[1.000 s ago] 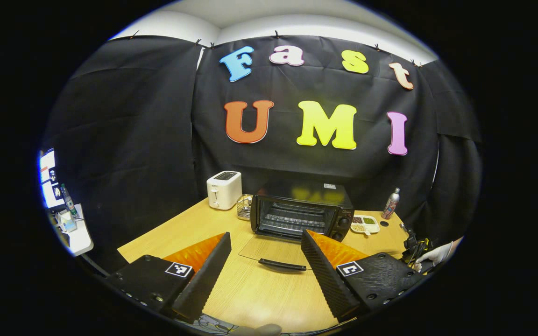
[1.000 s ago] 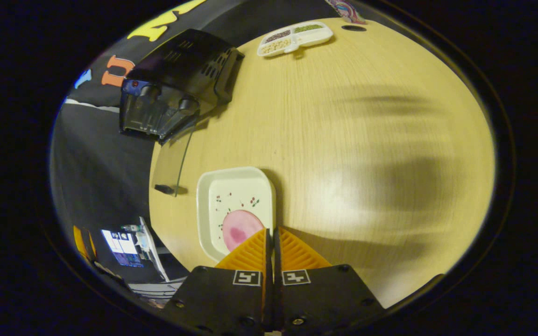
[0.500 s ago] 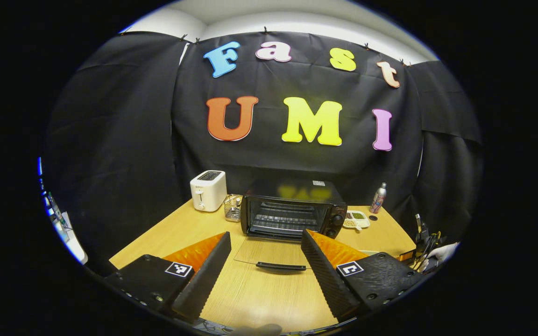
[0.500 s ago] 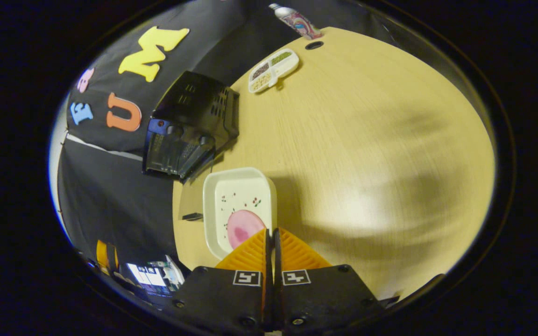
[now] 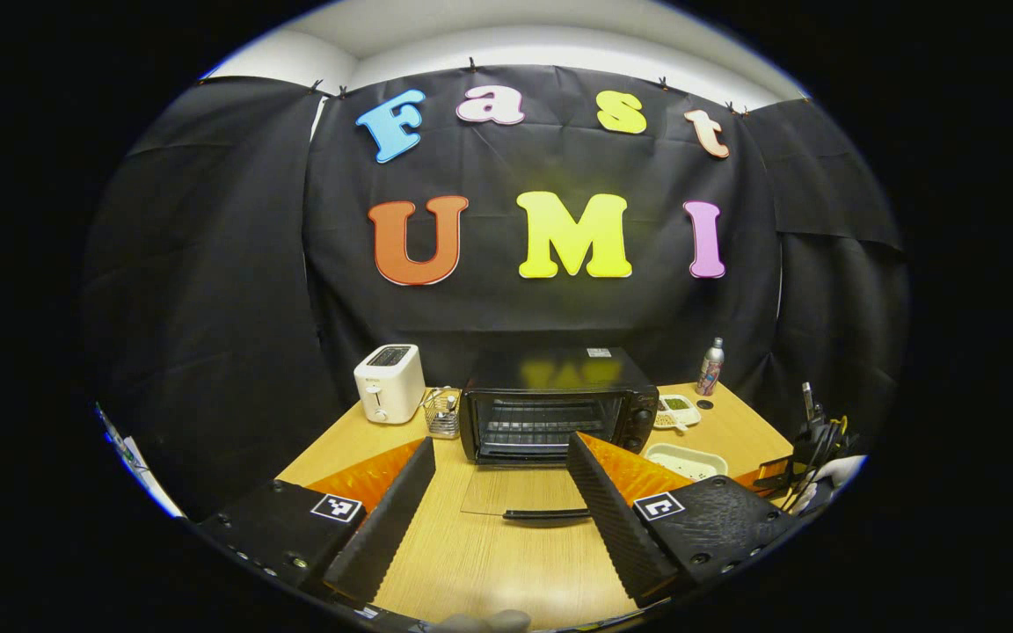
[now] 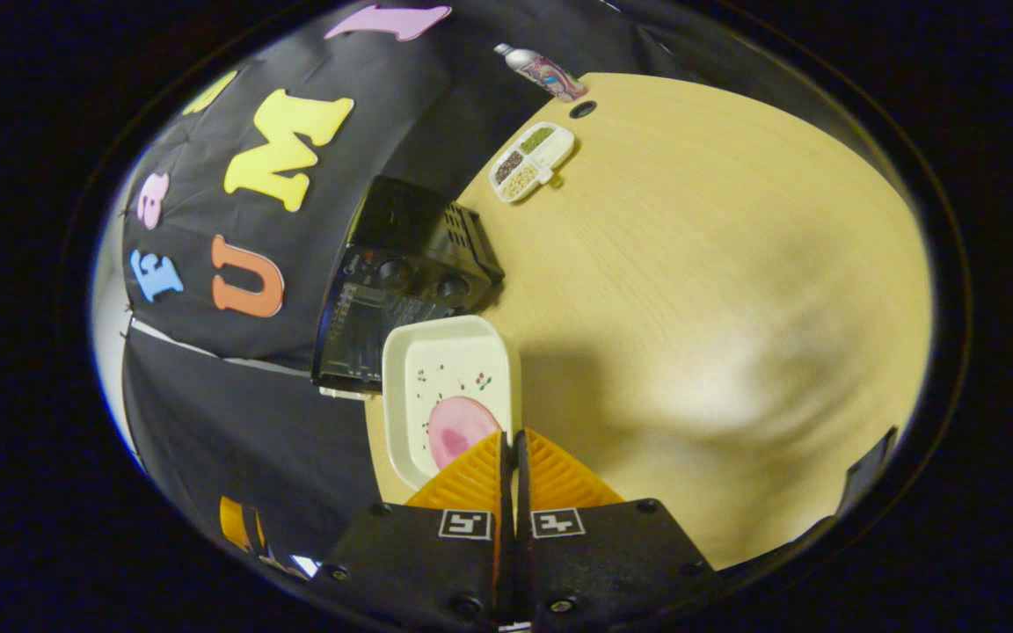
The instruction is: Open the electric oven with the left hand, put the food in, and close the electric oven.
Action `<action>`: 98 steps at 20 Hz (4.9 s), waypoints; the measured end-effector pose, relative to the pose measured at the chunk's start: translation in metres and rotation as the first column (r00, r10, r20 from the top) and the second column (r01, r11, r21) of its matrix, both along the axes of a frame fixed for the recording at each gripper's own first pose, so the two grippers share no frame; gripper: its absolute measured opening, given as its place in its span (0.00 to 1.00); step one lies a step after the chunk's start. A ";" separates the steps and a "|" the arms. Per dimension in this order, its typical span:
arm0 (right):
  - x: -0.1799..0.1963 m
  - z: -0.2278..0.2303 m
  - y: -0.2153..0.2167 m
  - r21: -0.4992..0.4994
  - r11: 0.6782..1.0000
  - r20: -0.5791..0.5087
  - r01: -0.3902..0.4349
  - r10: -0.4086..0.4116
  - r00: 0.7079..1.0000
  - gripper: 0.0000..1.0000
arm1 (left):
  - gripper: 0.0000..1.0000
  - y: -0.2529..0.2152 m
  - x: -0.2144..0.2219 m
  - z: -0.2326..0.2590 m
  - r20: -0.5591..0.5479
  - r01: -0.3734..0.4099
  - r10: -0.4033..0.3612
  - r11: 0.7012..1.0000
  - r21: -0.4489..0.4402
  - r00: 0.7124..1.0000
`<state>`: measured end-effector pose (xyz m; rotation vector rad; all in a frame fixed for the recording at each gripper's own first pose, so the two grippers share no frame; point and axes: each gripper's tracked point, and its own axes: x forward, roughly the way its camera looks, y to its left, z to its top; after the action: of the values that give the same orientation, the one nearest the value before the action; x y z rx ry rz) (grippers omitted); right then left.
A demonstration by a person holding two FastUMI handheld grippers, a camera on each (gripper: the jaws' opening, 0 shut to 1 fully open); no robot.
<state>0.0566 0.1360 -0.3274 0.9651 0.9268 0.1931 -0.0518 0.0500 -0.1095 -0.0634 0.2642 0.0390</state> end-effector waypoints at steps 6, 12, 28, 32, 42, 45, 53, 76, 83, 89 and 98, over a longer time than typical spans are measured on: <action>0.027 -0.014 0.083 0.055 0.982 -0.055 0.181 -0.178 0.983 0.04 | 0.97 0.027 -0.008 0.001 -0.024 -0.009 0.011 0.999 0.049 1.000; 0.061 -0.021 0.151 0.144 0.953 -0.089 0.266 -0.255 0.963 0.00 | 0.97 0.045 -0.009 0.005 -0.035 -0.033 0.035 0.997 0.065 0.999; 0.189 -0.005 0.205 0.195 0.925 0.008 0.326 -0.334 0.943 0.05 | 0.97 0.107 0.003 -0.017 -0.100 -0.164 0.171 0.984 0.071 0.980; 0.202 0.007 0.197 0.236 0.918 0.079 0.318 -0.344 0.936 0.07 | 0.97 0.111 0.004 -0.022 -0.108 -0.185 0.191 0.981 0.060 0.976; 0.164 0.047 0.167 0.072 0.985 0.254 0.160 -0.173 0.952 0.53 | 0.97 0.087 0.013 -0.028 -0.092 -0.139 0.141 0.990 0.032 0.986; 0.136 0.069 0.148 -0.065 0.993 0.344 0.100 -0.072 0.936 0.84 | 0.97 0.075 0.018 -0.028 -0.078 -0.113 0.113 0.994 -0.001 0.991; 0.059 0.107 0.056 -0.437 0.887 0.455 0.147 0.077 0.887 0.94 | 0.97 0.049 0.019 -0.059 -0.075 -0.035 0.034 0.999 -0.012 0.997; -0.079 0.108 -0.113 -0.774 0.585 0.383 0.242 0.128 0.915 1.00 | 0.97 -0.083 0.063 -0.262 -0.335 0.180 -0.200 0.980 -0.090 0.921; -0.073 0.107 -0.121 -0.805 0.555 0.358 0.209 0.174 0.918 0.96 | 0.97 -0.091 0.076 -0.296 -0.392 0.180 -0.189 0.982 -0.060 0.900; -0.070 0.098 -0.121 -0.810 0.556 0.336 0.185 0.182 0.924 0.96 | 0.97 -0.094 0.087 -0.303 -0.402 0.175 -0.183 0.983 -0.058 0.897; -0.069 0.097 -0.117 -0.794 0.582 0.332 0.174 0.175 0.927 0.96 | 0.98 -0.093 0.098 -0.271 -0.361 0.168 -0.183 0.983 -0.073 0.914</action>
<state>-0.0120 0.0190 -0.2308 0.0290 0.5354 -0.0661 0.0466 -0.0432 -0.3805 -0.0728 0.6451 -0.1354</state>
